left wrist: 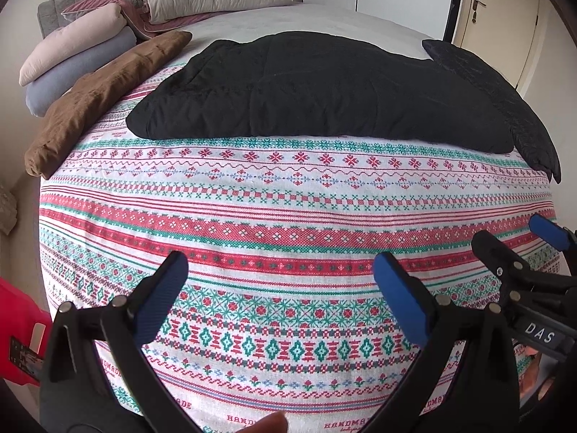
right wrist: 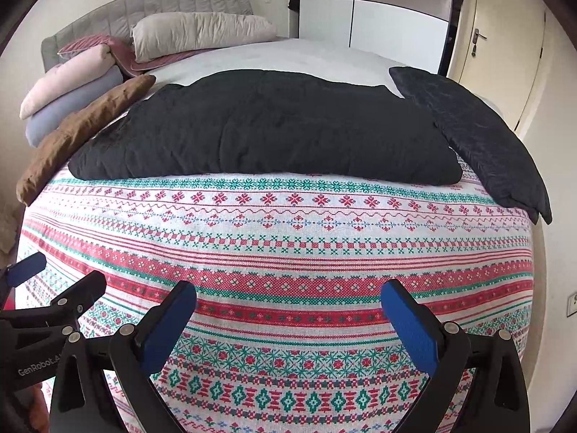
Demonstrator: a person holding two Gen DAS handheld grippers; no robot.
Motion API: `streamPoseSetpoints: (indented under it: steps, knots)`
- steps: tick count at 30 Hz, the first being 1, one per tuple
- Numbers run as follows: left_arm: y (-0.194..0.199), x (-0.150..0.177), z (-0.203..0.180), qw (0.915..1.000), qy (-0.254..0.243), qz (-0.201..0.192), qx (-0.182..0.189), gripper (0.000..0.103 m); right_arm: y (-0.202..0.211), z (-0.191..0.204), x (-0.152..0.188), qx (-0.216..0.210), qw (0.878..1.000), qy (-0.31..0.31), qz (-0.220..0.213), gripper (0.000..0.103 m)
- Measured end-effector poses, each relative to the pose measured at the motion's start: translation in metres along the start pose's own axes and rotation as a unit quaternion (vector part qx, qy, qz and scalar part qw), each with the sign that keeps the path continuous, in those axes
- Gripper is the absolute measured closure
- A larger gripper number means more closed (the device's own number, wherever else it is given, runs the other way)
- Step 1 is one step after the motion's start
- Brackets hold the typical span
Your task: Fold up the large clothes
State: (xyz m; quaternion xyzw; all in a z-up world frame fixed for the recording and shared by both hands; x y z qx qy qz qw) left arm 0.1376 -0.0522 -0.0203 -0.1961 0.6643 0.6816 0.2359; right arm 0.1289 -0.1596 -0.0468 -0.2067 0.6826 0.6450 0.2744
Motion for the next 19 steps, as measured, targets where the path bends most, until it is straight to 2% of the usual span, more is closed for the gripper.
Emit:
streamPoseSetpoints:
  steps: [9, 19]
  knots:
    - [0.004, 0.0, 0.007, 1.0, 0.007, 0.003, 0.004, 0.001, 0.003, 0.004, 0.003, 0.007, 1.0, 0.007, 0.002, 0.0]
    - [0.02, 0.009, 0.01, 0.9995, 0.013, 0.016, 0.025, 0.001, 0.02, 0.007, 0.008, 0.009, 1.0, 0.011, -0.001, 0.0]
Point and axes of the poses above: each gripper's, at about its wrist camera, not at the fingertips, and y roughly against the way its jaws point, z to its left, x to its underside, the point moved 1 cm from there along -y, roughly the way its jaws point, and after that the axes turned 3 degrees about -y, right-handed, at the moved point
